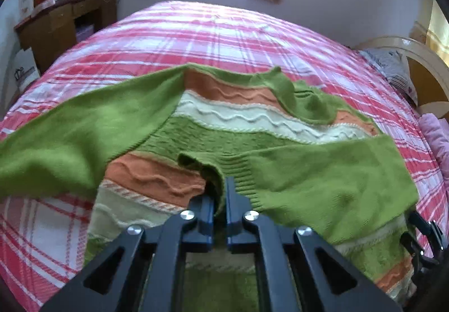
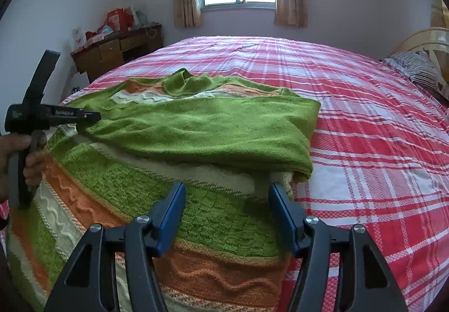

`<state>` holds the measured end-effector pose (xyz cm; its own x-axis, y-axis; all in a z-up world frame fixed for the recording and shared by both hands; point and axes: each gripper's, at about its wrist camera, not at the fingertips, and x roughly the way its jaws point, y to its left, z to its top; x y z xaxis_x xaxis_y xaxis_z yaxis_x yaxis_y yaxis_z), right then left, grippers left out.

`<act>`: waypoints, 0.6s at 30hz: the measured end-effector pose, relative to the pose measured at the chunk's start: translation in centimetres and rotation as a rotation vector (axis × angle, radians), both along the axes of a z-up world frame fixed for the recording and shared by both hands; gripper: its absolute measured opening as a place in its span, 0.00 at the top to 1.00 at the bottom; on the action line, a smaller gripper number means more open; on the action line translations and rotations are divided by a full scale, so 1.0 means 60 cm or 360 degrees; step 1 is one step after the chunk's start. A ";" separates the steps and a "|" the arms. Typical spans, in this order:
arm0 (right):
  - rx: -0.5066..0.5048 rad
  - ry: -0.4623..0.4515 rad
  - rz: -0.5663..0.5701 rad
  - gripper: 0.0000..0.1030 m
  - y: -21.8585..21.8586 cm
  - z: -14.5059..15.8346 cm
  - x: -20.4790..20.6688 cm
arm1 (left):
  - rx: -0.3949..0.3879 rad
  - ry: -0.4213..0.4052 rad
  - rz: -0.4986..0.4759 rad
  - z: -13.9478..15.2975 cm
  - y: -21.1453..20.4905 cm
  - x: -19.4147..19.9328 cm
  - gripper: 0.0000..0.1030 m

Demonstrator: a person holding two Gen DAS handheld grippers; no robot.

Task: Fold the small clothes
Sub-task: 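Release the sleeve cuff onto the sweater body and open the right tool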

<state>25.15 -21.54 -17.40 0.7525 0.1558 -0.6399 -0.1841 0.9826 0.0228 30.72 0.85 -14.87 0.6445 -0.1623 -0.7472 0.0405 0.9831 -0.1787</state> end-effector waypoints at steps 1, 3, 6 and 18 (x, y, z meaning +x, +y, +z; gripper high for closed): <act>0.0008 -0.0010 -0.0004 0.39 -0.002 0.001 -0.002 | -0.0019 -0.0023 -0.0012 0.006 0.003 -0.008 0.95; 0.0018 -0.0028 -0.0011 0.38 -0.005 0.003 -0.005 | -0.0028 -0.0076 -0.0017 0.020 0.010 -0.023 0.95; 0.0017 -0.0043 -0.0015 0.35 -0.005 0.005 -0.006 | -0.0127 -0.0139 -0.0012 0.033 0.027 -0.043 0.95; 0.0018 -0.0025 -0.0035 0.35 -0.008 0.003 -0.006 | -0.0219 -0.0093 0.0129 -0.011 0.075 -0.057 0.92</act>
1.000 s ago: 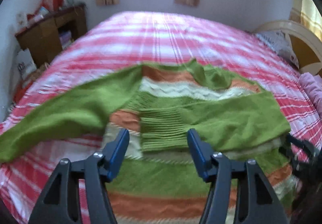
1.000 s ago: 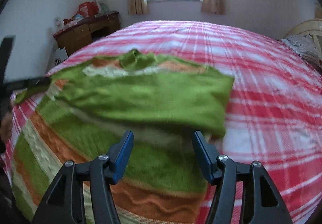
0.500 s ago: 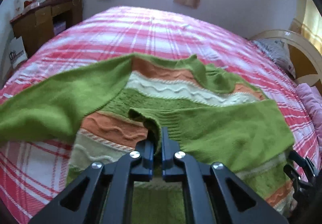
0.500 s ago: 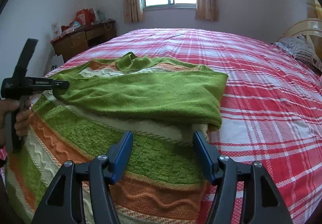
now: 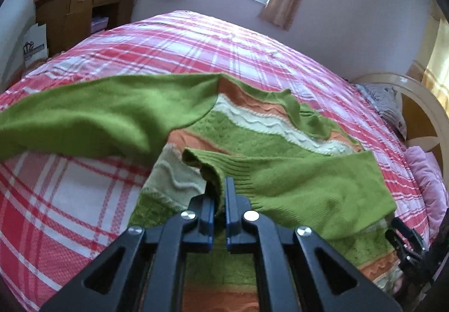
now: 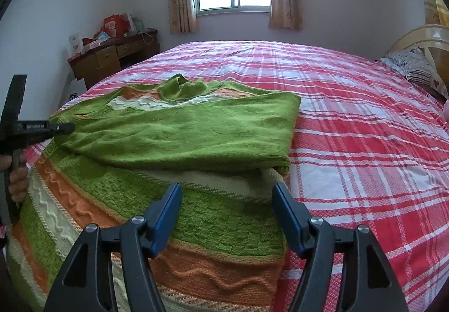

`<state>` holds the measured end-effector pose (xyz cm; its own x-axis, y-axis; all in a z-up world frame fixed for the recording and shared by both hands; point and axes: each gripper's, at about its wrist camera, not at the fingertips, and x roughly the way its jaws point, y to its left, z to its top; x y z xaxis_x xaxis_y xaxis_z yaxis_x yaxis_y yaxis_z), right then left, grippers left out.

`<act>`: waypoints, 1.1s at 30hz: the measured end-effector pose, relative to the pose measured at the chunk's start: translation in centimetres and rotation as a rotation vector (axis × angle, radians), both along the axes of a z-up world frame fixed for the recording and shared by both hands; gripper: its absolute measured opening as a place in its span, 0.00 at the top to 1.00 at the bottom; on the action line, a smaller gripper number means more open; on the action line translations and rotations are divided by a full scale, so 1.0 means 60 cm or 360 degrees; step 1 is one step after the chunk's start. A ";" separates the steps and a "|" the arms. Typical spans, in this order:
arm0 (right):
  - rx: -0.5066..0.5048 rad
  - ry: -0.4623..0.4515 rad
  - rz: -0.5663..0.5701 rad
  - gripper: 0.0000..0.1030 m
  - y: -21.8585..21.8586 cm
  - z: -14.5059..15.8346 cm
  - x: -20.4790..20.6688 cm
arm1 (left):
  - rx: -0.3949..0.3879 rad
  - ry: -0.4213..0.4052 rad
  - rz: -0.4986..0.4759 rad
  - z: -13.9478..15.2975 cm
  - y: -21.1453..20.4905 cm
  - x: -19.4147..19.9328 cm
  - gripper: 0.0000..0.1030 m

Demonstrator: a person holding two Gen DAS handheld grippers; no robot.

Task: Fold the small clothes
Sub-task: 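Release the sleeve cuff onto the sweater body and open the right tool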

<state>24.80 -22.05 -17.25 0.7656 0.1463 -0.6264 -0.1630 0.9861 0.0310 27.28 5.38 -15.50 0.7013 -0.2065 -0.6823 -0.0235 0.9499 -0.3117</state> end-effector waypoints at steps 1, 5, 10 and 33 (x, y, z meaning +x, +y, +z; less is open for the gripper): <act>0.0001 0.0003 -0.0002 0.35 0.000 0.000 0.000 | -0.0007 0.0026 -0.0003 -0.007 -0.002 0.002 0.92; 0.0060 0.0034 0.0040 0.35 -0.006 0.015 0.007 | -0.0004 0.0031 -0.0004 -0.011 -0.004 0.001 0.80; -0.0051 -0.0057 0.0108 0.35 0.029 0.089 0.038 | 0.0061 -0.0016 -0.0035 -0.010 -0.018 -0.007 0.56; -0.0246 0.0325 0.0016 0.34 0.101 0.051 0.166 | 0.0114 -0.0082 -0.0061 -0.013 -0.023 -0.040 0.12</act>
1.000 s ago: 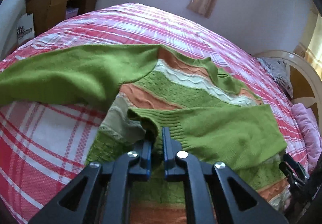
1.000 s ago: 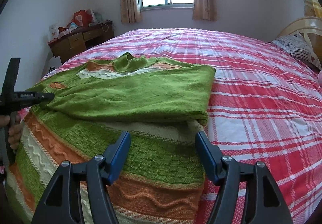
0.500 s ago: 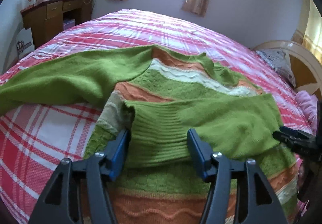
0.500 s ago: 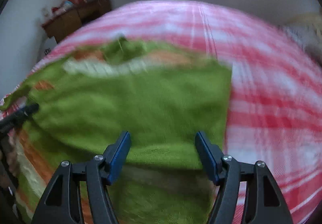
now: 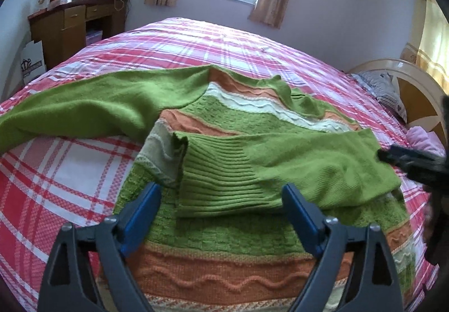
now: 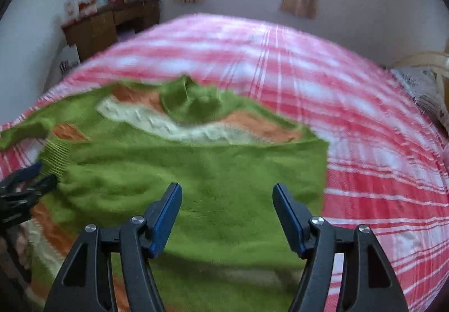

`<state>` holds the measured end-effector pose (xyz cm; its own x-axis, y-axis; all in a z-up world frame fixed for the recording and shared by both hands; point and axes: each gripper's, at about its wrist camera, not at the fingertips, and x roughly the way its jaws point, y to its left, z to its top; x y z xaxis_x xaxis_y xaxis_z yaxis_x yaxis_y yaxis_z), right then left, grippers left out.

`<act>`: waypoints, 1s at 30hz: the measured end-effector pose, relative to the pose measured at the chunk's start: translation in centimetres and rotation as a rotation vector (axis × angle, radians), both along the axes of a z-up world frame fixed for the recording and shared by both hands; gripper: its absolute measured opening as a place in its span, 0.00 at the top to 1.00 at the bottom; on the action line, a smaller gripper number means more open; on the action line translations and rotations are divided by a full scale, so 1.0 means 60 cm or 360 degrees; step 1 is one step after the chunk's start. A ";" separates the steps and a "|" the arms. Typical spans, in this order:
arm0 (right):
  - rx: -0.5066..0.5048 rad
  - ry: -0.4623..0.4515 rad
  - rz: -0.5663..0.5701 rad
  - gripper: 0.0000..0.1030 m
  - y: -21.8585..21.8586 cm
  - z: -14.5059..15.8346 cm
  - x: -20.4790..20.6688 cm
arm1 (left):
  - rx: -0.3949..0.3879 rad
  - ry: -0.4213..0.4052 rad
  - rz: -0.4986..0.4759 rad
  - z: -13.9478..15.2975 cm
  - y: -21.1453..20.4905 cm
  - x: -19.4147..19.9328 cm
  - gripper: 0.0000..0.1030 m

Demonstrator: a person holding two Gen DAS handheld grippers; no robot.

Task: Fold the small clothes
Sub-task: 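Release the sleeve cuff onto the sweater body and open the right tool, then move the left tool to the other sleeve cuff and grasp it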

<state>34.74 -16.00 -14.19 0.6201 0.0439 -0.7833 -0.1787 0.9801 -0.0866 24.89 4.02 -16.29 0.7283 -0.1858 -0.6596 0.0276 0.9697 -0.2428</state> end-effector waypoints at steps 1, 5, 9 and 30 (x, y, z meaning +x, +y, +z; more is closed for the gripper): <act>0.0013 0.0054 -0.0038 0.34 -0.007 -0.019 0.006 | 0.0004 -0.0001 0.0000 0.000 -0.002 -0.001 0.12; 0.0135 0.0001 -0.0059 0.34 -0.042 -0.058 -0.046 | 0.0001 -0.0014 0.0002 -0.001 -0.001 -0.004 0.12; 0.0054 0.0034 -0.0033 0.34 -0.035 -0.052 -0.076 | -0.0062 -0.0032 -0.0006 0.001 0.008 -0.007 0.11; 0.0158 -0.0009 0.0158 0.32 0.063 -0.060 -0.067 | 0.0303 -0.0042 0.0348 0.043 0.119 -0.073 0.01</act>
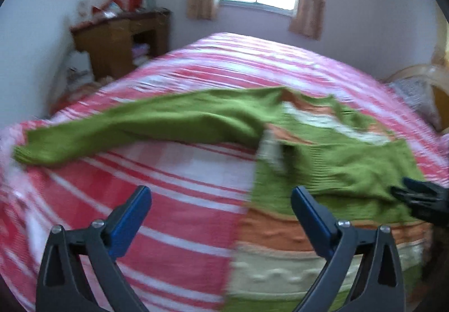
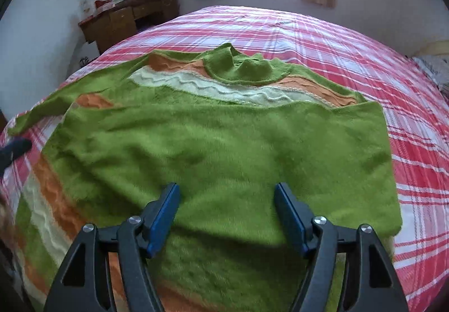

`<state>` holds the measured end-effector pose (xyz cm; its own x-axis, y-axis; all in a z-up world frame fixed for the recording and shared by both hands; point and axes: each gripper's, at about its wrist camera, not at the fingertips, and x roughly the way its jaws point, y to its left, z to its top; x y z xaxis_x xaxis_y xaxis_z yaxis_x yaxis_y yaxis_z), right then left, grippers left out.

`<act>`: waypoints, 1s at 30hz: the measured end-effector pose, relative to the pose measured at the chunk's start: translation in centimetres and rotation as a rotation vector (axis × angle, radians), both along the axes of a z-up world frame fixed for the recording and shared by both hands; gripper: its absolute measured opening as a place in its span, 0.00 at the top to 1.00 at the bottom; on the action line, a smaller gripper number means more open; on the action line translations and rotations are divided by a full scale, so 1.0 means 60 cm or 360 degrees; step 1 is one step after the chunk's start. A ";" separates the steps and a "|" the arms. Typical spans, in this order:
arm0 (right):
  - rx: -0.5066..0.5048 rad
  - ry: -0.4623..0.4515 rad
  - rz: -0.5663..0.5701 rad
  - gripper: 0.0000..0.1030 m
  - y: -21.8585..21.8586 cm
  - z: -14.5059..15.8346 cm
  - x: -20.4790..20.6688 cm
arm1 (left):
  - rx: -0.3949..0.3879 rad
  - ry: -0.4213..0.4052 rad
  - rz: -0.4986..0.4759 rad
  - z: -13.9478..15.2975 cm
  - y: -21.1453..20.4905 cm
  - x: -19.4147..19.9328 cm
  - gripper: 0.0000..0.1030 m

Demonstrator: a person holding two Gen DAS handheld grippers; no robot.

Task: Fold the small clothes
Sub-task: 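Move the left tool to the other sleeve cuff and grasp it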

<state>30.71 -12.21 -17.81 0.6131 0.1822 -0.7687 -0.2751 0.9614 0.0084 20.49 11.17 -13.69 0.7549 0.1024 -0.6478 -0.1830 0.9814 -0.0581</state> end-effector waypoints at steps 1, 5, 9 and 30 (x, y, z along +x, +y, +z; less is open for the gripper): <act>0.0013 0.0000 0.0003 0.32 -0.004 0.000 -0.003 | 0.0035 0.0001 0.0016 0.002 0.008 -0.002 0.01; 0.0056 -0.0016 0.0003 0.32 -0.011 0.001 -0.011 | 0.0152 0.0029 0.0103 0.006 0.039 0.002 0.01; 0.0012 -0.0042 -0.0001 0.32 -0.004 -0.001 -0.011 | 0.0274 0.0071 0.0150 0.003 0.064 0.004 0.01; 0.0014 -0.0097 -0.0017 0.31 -0.007 0.001 -0.026 | 0.0035 0.0231 0.0562 -0.017 0.238 -0.001 0.01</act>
<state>29.15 -12.63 -17.77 0.6609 0.1821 -0.7280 -0.2649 0.9643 0.0006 20.42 25.44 -14.72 0.5714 0.3551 -0.7399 -0.5149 0.8572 0.0138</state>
